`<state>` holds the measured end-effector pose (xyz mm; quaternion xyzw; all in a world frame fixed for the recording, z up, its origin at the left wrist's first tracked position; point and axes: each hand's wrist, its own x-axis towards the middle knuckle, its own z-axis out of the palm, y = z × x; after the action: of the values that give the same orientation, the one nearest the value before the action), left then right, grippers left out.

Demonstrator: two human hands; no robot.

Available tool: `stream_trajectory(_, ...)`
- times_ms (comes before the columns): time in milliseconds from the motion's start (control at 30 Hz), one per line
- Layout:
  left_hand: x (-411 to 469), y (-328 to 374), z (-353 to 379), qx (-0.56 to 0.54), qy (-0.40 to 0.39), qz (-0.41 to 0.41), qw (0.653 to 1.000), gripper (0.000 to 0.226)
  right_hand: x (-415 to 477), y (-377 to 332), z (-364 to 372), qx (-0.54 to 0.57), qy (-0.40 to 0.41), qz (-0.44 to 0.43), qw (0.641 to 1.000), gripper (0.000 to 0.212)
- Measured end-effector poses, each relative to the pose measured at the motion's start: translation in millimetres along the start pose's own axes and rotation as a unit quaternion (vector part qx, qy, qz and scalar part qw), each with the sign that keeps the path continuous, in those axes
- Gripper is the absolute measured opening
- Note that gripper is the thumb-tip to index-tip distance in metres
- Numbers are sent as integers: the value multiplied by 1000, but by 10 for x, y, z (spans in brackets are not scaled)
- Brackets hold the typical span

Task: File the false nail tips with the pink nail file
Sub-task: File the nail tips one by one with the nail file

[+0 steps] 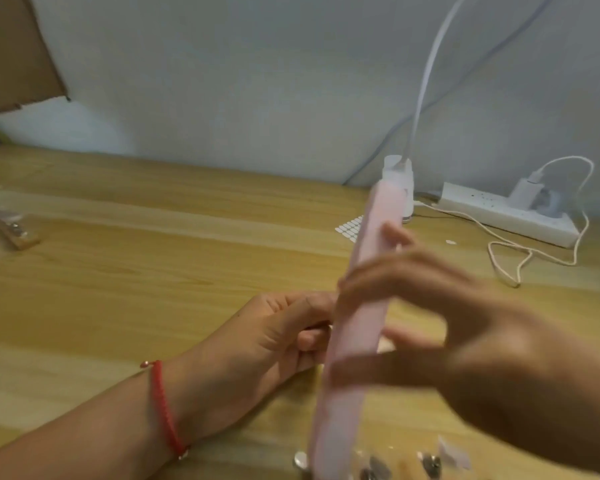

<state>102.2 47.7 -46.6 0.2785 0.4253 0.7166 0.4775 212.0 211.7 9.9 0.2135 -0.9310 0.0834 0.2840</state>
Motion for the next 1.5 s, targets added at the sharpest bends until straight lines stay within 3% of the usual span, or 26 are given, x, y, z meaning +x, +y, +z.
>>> stream_trajectory(67,1,15,16,-4,10,-5,1000,29,36,11,-60,1,-13,-27,1000,47)
stream_trajectory(167,-7,13,39,-10,24,-2,1000,17,134,184,-230,-31,3,33,999,51)
stream_trajectory(233,-12,19,43,-7,27,-8,1000,22,41,93,-149,-18,-8,16,1000,50)
stream_trajectory(333,-24,51,77,4,45,-20,999,49,-36,-90,2,-1,-49,-54,997,38)
stream_trajectory(467,-35,69,111,-33,49,-5,998,10,103,166,-155,-26,2,58,998,50)
stream_trajectory(600,-18,59,96,-28,39,-16,999,55,-33,-196,110,-4,-3,7,1000,36)
stream_trajectory(767,-31,57,99,-38,55,-1,998,17,87,130,-131,-26,22,57,998,49)
stream_trajectory(867,-33,45,57,-15,48,-28,998,49,-81,-112,106,-2,-7,-30,1000,46)
stream_trajectory(900,-30,47,62,-14,52,-29,998,50,-97,-129,125,-3,-12,-41,999,46)
stream_trajectory(1033,-27,62,94,-51,66,-6,997,13,24,164,-72,-31,37,82,995,54)
stream_trajectory(1100,-18,46,67,-51,51,-8,997,10,-86,40,37,-23,42,38,998,50)
stream_trajectory(1200,-22,52,67,-30,48,-12,998,36,-154,-172,159,-29,1,-46,999,37)
stream_trajectory(1333,-31,41,70,-41,55,0,998,15,60,118,-72,-57,57,94,992,41)
stream_trajectory(1433,-28,34,45,-36,43,-15,998,47,-97,-157,151,-32,31,0,999,35)
stream_trajectory(1500,-27,48,71,-37,53,-15,998,55,-118,-245,189,-34,1,-47,998,33)
